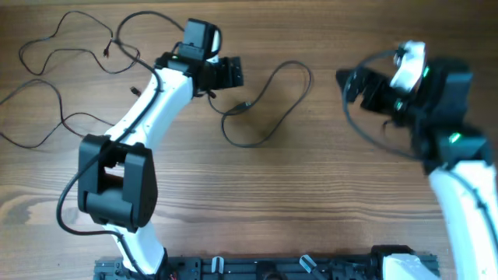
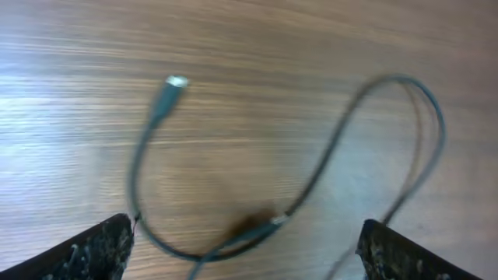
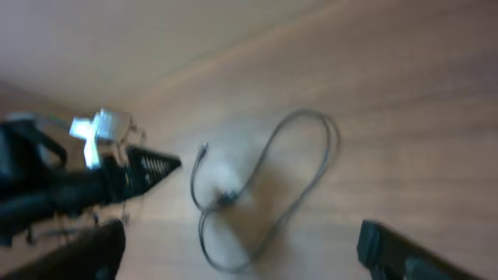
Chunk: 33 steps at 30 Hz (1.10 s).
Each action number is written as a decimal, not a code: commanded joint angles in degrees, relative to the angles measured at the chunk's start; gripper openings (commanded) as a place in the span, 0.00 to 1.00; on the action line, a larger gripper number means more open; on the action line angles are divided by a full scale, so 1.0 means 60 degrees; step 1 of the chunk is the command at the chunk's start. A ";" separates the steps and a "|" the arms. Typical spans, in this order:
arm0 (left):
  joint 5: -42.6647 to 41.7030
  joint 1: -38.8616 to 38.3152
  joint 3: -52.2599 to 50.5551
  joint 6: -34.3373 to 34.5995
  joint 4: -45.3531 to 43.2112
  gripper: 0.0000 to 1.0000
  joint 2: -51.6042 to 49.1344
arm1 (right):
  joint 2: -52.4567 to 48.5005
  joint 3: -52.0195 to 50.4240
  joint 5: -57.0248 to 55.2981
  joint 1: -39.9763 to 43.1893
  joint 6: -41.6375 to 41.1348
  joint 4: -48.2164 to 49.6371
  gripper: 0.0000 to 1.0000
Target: Untangle cables
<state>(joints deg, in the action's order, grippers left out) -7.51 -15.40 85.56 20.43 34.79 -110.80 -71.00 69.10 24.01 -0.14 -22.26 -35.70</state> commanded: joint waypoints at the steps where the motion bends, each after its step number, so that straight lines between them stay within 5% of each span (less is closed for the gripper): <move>1: -0.0262 0.0707 -0.0044 0.0962 0.0244 1.00 -0.0087 | -0.2033 0.3162 -0.0765 -0.0036 0.2029 -0.2557 0.99; 3: -0.0637 0.0860 -0.0044 0.0962 0.0459 1.00 -0.0087 | -0.3275 0.4237 -0.0328 -0.0084 0.2477 -0.3464 1.00; 11: -0.0769 0.0929 -0.0044 0.0922 0.1279 1.00 -0.0091 | -0.6492 0.4353 0.0692 -0.0506 0.2834 -0.1953 0.99; 13: -0.0769 0.0943 -0.0044 0.0922 0.1282 1.00 -0.0091 | -0.7231 0.4353 0.0681 -0.0718 0.2998 -0.1679 0.80; 15: -0.0739 0.0947 -0.0044 0.0918 0.1282 1.00 -0.0091 | -0.7726 0.4353 0.0630 -0.0896 0.2998 -0.1464 0.72; 25: -0.0736 0.0947 -0.0044 0.0922 0.1286 1.00 -0.0091 | -0.8725 0.4339 -0.3399 -0.1949 0.2881 0.0499 0.73; 33: -0.0732 0.0943 -0.0044 0.0918 0.1286 1.00 -0.0091 | -0.9380 0.4324 -0.2838 -0.1934 0.2033 0.1173 0.78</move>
<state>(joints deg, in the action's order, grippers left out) -11.27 -9.78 85.47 25.26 42.46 -110.80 -123.50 94.76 4.25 -11.57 -7.60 -29.63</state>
